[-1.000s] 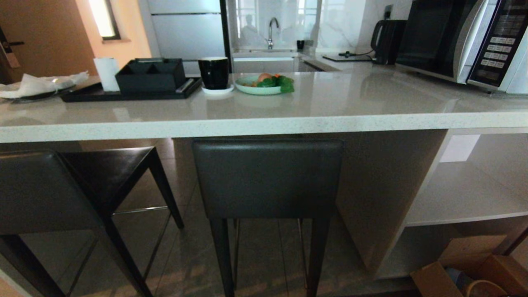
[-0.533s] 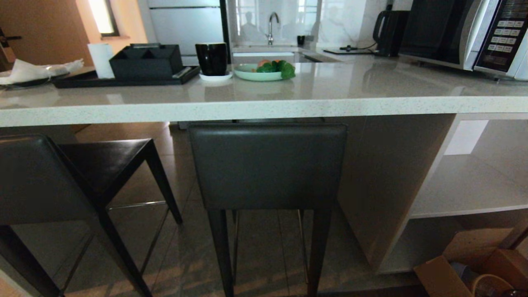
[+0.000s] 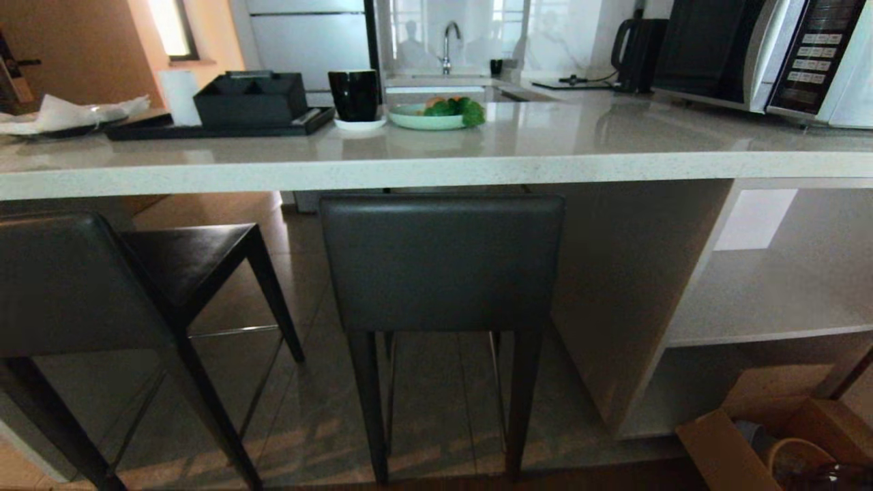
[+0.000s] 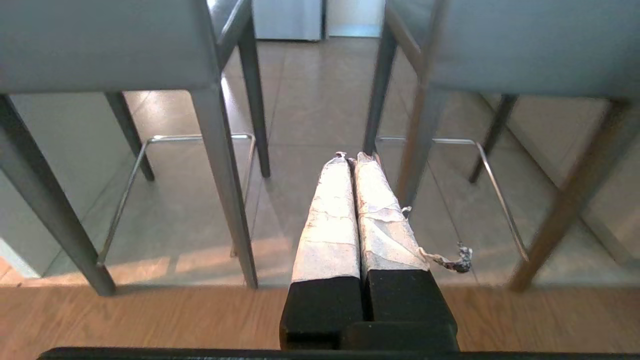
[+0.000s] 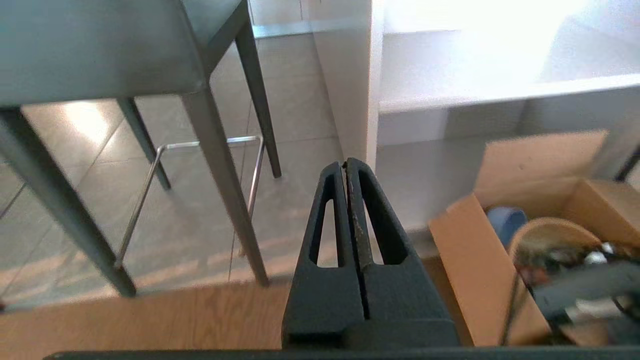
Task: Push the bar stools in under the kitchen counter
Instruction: Pull the gray chair out from under the dining table
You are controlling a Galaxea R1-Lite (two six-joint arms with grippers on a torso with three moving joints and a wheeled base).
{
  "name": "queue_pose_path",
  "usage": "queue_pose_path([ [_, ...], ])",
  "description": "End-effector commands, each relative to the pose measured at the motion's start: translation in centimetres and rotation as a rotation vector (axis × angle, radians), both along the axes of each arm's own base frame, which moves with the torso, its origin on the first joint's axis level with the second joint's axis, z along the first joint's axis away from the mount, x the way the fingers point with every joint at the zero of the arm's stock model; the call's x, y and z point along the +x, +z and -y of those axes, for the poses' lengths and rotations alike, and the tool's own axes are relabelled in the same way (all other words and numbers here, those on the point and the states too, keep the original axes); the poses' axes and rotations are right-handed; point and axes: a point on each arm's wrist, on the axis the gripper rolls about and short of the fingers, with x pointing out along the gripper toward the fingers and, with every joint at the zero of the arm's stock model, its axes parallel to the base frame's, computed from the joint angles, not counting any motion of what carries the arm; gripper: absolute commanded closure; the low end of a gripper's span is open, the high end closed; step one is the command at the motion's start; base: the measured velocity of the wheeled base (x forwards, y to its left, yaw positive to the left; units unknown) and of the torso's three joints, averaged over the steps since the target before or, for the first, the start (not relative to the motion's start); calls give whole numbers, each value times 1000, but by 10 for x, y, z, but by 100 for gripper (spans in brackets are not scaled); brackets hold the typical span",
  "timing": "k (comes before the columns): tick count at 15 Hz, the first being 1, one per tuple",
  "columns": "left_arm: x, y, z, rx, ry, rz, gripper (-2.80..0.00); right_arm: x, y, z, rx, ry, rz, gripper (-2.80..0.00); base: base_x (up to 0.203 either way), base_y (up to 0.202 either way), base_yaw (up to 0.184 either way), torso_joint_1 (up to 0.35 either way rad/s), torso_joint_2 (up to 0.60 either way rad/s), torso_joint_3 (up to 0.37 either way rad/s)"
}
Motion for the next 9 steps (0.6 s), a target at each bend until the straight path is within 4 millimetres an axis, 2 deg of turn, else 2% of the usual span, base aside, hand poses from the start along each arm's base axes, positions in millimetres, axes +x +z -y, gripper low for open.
queue_pose_path([
  [1,0,0,0,-1,0,0,0,0,0,0,0,0,-2,0,-193,0,-2,2,2,2],
  [2,0,0,0,-1,0,0,0,0,0,0,0,-1,-2,0,-138,0,0,-7,-1,8],
  [9,0,0,0,-1,0,-1,0,0,0,0,0,0,-3,0,0,0,0,0,0,0],
])
